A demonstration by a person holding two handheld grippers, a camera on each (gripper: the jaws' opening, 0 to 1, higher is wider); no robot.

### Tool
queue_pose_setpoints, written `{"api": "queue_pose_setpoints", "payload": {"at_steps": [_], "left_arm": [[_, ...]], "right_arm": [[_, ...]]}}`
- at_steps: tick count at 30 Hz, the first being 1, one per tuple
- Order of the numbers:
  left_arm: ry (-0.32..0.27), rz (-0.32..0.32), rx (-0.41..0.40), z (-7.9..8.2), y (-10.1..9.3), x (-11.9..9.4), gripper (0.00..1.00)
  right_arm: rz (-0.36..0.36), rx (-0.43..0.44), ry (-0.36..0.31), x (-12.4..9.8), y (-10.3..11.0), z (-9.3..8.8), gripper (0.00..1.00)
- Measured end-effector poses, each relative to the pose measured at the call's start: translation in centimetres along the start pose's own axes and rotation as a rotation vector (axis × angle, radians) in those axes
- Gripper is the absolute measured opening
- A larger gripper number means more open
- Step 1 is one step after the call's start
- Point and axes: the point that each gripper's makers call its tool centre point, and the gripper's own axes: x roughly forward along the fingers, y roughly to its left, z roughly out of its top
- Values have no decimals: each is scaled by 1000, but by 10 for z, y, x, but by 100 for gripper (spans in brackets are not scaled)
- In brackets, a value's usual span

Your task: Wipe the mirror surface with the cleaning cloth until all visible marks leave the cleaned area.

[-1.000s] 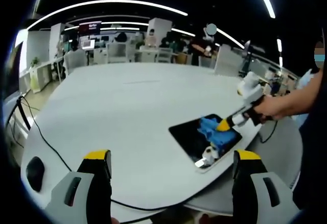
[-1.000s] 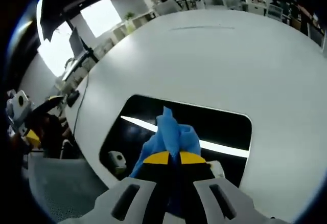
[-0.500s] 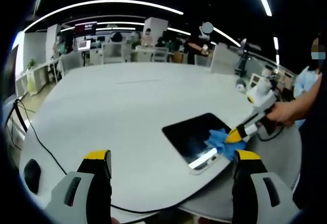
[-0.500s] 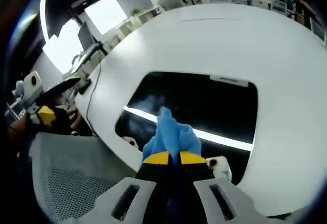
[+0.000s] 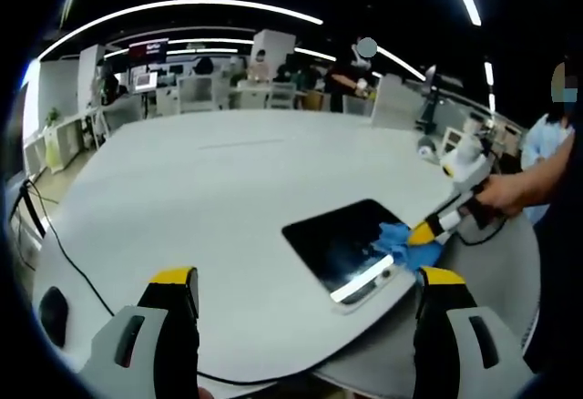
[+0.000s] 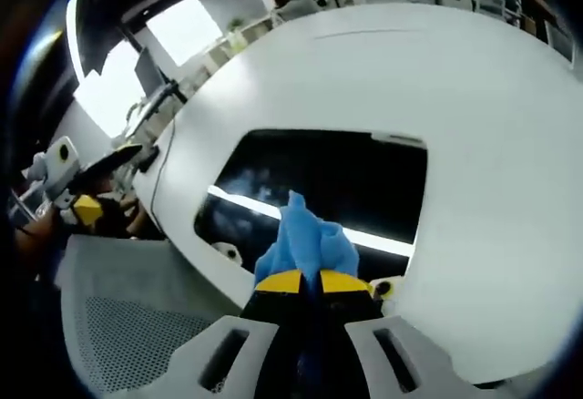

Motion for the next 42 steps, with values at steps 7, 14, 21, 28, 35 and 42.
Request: {"api": "queue_pose_setpoints", "payload": {"at_steps": [7,14,21,28,35,42], "left_arm": [[4,-5,6,3,-2,3,100],[-2,15,-4,5,4,-1,100],[-3,34,-19,0,6,-7,100],[-10,55,-21,-1,6,-13,100],[-21,75,-28,-1,6,-16,100],[-23,83,-31,-1,2,-15,100]], "right_arm": [[-27,22,12,-10,-16,-3,0],[-45,14,15,-4,-24,11,0],[-66,16,0,7,-43,41,0],[-90,0,-8,22,-63,76,0],[-103,-27,-14,32,-72,99,0],[-100,-31,-29,29,-73,101,0]]}}
